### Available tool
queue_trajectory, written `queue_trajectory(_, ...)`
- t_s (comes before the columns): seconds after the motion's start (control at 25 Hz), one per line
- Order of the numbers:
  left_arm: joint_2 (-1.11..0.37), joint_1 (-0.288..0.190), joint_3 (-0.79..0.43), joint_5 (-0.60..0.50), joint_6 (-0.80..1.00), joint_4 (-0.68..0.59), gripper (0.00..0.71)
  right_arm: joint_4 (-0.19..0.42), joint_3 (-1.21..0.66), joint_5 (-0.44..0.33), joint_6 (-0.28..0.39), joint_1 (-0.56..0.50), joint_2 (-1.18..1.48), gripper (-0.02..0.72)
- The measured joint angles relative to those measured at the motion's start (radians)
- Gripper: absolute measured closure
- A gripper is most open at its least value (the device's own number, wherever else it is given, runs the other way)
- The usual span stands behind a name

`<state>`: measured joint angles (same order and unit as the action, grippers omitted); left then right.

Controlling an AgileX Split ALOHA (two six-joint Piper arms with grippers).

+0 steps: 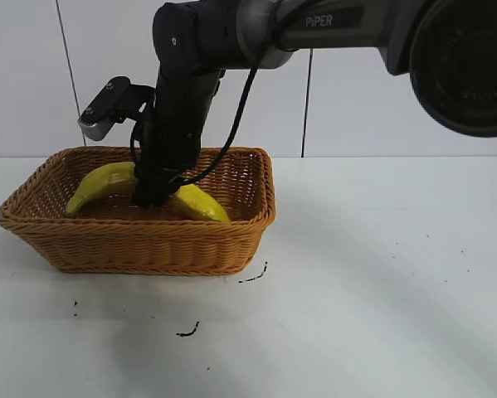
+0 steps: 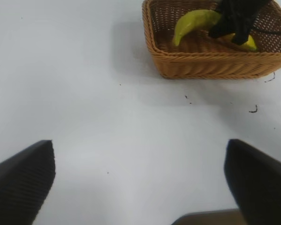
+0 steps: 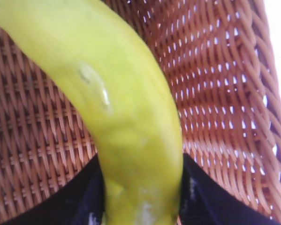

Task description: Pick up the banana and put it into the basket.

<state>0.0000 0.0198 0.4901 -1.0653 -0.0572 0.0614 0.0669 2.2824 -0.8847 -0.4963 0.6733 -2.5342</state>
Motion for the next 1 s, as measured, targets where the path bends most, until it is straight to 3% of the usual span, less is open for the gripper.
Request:
queue_trajectory(0.2,0.0,0.0,0.0,0.0,0.0,0.0,0.015,0.034,0.0,-0.1,0.185,-0.001,0.119,0.052)
queue_trajectory(0.36,0.0,0.0,0.0,0.0,0.0,0.0,0.015,-0.02,0.002,-0.203,0.273,-0.024,0.208,0.048)
queue_trajectory(0.6,0.0,0.0,0.0,0.0,0.0,0.0,0.015,-0.171,0.006,-0.286,0.352,-0.137,0.234,0.048)
queue_trajectory(1.0,0.0,0.0,0.0,0.0,0.0,0.0,0.015,-0.186,0.006,-0.298,0.371,-0.439,0.233,0.048)
